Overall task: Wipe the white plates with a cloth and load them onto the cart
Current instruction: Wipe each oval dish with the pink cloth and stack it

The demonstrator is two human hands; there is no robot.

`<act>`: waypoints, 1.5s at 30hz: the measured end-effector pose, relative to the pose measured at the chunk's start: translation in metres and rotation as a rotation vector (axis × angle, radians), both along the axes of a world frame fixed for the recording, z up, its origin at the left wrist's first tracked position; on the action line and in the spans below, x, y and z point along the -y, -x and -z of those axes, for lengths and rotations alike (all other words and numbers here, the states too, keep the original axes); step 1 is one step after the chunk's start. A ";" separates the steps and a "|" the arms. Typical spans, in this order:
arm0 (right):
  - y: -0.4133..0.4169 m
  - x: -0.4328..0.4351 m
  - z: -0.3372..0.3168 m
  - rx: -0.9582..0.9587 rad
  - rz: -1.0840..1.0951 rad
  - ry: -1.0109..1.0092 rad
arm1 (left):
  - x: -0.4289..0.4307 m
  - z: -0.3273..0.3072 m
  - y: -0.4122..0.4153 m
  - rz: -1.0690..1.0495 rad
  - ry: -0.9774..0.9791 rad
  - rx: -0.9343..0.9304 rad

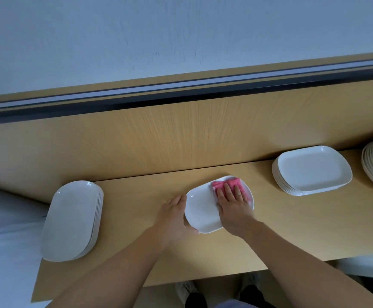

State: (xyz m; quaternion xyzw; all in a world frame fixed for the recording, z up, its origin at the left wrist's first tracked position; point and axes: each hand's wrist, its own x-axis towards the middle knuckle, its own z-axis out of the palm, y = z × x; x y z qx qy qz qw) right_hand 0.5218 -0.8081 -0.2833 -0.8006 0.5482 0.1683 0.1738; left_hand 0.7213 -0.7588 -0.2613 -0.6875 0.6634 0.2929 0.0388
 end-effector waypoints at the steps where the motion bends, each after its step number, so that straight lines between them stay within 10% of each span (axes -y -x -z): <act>1: -0.004 0.000 -0.001 0.005 0.021 -0.020 | 0.000 0.000 0.000 -0.013 0.001 -0.009; 45: 0.019 -0.014 -0.014 0.191 -0.585 -0.226 | 0.004 0.009 -0.018 0.188 0.097 0.146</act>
